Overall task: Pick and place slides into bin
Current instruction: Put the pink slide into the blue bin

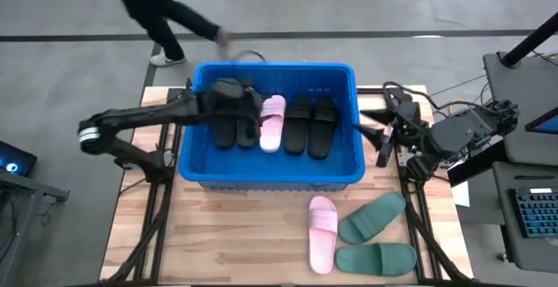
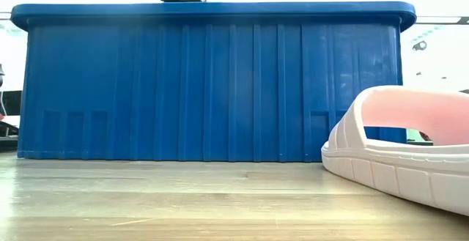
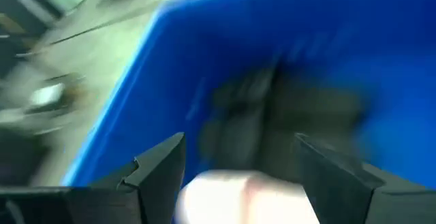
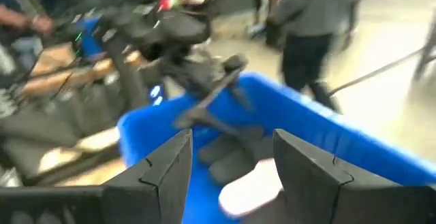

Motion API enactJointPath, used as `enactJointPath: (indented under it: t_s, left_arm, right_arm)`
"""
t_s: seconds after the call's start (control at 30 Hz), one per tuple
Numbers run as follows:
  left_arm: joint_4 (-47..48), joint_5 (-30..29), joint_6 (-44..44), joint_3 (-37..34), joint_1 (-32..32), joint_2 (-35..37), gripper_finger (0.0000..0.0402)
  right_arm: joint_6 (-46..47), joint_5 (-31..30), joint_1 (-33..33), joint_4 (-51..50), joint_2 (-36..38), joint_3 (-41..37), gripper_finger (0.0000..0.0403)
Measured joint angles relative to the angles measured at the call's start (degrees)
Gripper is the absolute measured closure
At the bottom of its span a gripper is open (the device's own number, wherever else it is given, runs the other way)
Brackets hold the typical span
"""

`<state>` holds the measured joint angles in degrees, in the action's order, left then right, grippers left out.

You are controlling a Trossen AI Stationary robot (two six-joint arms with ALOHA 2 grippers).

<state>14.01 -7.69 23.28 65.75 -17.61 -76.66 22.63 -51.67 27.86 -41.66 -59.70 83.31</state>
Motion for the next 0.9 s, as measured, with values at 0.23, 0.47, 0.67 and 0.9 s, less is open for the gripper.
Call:
enactJointPath:
  t_s: [0.23, 0.47, 0.67, 0.9]
  left_arm:
    - [-10.2, 27.8, -37.4, 0.6, -0.1, 10.3, 0.0149]
    - [-19.9, 28.9, -45.4, 1.3, 7.7, 11.3, 0.015]
    - [-19.0, 24.6, -51.9, 2.3, 16.6, 7.5, 0.0151]
    - [-18.9, 24.0, -55.7, 7.6, 25.1, -0.9, 0.0151]
  right_arm:
    - [-15.7, -8.6, 0.0, 7.7, 1.2, 0.0, 0.0209]
    - [-20.3, -9.0, -0.4, 9.9, 2.7, 0.0, 0.0209]
    - [-17.4, -7.9, -0.4, 7.8, 4.2, 0.0, 0.0209]
    - [-13.4, -4.1, -0.4, 3.6, 4.9, -0.1, 0.0209]
